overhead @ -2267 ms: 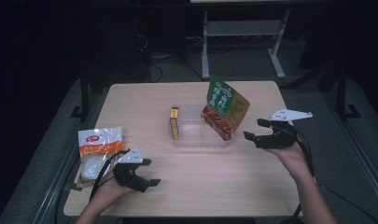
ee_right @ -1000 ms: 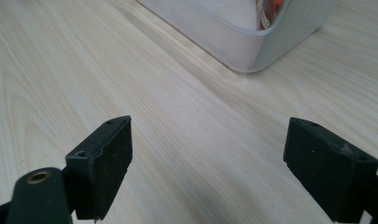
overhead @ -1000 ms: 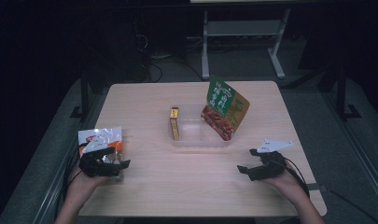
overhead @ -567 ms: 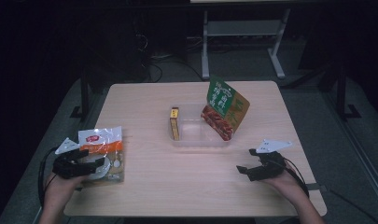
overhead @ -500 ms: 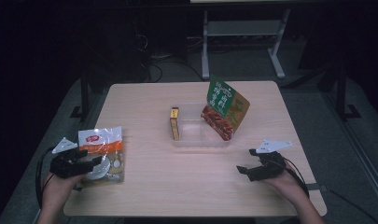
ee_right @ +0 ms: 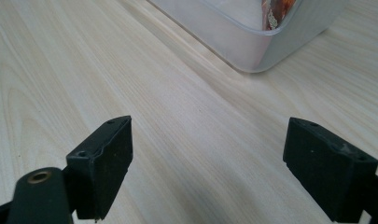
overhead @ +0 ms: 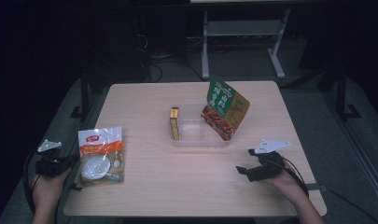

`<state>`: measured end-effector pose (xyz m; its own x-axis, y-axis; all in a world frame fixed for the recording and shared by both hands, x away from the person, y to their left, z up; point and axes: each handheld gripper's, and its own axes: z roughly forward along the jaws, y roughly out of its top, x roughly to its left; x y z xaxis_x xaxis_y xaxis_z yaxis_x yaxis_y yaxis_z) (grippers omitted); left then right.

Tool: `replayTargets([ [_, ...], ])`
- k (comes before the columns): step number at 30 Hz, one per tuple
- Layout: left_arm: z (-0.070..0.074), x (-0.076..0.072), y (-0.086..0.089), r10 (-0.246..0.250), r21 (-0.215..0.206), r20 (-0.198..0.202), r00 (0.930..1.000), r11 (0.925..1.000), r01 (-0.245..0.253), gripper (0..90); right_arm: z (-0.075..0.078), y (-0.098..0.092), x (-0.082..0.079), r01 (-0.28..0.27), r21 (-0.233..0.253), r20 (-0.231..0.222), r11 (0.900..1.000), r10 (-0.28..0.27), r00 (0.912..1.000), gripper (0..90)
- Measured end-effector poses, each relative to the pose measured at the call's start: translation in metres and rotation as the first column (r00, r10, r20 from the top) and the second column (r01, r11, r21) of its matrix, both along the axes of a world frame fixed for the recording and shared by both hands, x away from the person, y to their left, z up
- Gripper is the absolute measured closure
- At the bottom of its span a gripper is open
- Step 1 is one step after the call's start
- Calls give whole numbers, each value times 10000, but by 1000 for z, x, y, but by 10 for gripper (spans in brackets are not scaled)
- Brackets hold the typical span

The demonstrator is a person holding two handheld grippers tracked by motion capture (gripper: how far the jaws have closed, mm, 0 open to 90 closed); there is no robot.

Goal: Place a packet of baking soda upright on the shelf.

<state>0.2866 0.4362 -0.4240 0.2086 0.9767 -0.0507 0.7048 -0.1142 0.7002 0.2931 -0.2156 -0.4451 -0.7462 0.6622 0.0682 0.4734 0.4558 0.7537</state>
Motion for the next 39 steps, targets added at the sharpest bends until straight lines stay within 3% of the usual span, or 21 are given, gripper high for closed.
replayTargets([
  [3, -3, 4, -3, -181, -58, -169, 9997, 9998, 180, 896, 0, 0, 0, 15, -16, -5, 10000, -15, 10000, 155],
  [6, -10, 12, -17, -809, -109, -517, 9954, 9967, 804, 896, 0, 0, 0, 34, 0, 16, 10000, -34, 10000, 155],
  [8, -11, 13, -22, -952, -77, -501, 9942, 9955, 949, 896, 0, 0, 0, 39, -1, 20, 10000, -39, 10000, 155],
  [11, -10, 16, -35, -1465, -183, -553, 9877, 9892, 1457, 896, 0, 0, 0, 37, -1, 24, 10000, -37, 10000, 155],
  [12, -11, 18, -43, -1842, -92, -633, 9808, 9829, 1840, 895, 0, 0, 0, 31, -8, 30, 10000, -31, 10000, 155],
  [14, -11, 20, -51, -2140, -141, -613, 9749, 9768, 2135, 895, 0, 0, 0, 36, -6, 28, 10000, -36, 10000, 155],
  [15, -11, 20, -51, -2140, -141, -613, 9749, 9768, 2135, 896, 0, 0, 0, 36, -6, 28, 10000, -36, 10000, 155],
  [16, -11, 20, -58, -2399, -215, -648, 9686, 9708, 2390, 895, 0, 0, 0, 36, 1, 28, 10000, -36, 10000, 156],
  [20, -12, 21, -67, -2722, -191, -639, 9601, 9622, 2715, 895, 0, 0, 0, 32, -28, 2, 10000, -32, 10000, 156],
  [22, -8, 19, -69, -3120, -182, -297, 9496, 9501, 3115, 879, 0, 0, 0, 26, -47, 20, 10000, -26, 10000, 157],
  [27, -3, 17, -65, -3312, -481, 193, 9434, 9421, 3318, 818, 0, -1, 0, 24, -74, -3, 10000, -24, 10000, 158],
  [29, -1, 16, -61, -3514, -495, 348, 9356, 9344, 3528, 701, 0, 0, 0, 30, -73, -42, 10000, -30, 10000, 159],
  [30, -1, 15, -60, -3538, -856, 522, 9339, 9301, 3572, 701, 0, 0, 0, 30, -73, -42, 10000, -30, 10000, 159],
  [31, -1, 15, -58, -3820, -970, 575, 9224, 9174, 3859, 647, 0, 0, 0, 21, -54, -35, 10000, -21, 10000, 159],
  [33, -2, 13, -57, -3864, -936, 602, 9204, 9158, 3906, 559, 0, 0, 0, -15, -90, -23, 10000, 15, 10000, 160],
  [34, -2, 13, -57, -3998, -992, 642, 9144, 9092, 4045, 525, 0, 0, 0, -2, -68, -52, 10000, 1, 10000, 159],
  [35, -4, 14, -59, -4283, -1031, 653, 9013, 8955, 4330, 491, 0, -1, 0, 3, -75, -67, 10000, -3, 10000, 159],
  [36, -4, 14, -61, -4419, -1078, 609, 8950, 8885, 4460, 461, 0, -1, 0, -4, -76, -69, 10000, 4, 10000, 160],
  [37, -4, 14, -61, -4419, -1078, 609, 8950, 8885, 4460, 442, 0, -1, 0, -9, -81, -75, 10000, 8, 10000, 160],
  [38, -7, 17, -65, -4639, -1162, 620, 8837, 8761, 4680, 423, -1, 0, 0, -28, -73, -83, 10000, 28, 10000, 160],
  [39, -8, 18, -67, -4765, -1188, 554, 8774, 8694, 4796, 412, -1, 0, 0, -50, -68, -85, 10000, 49, 10000, 160],
])
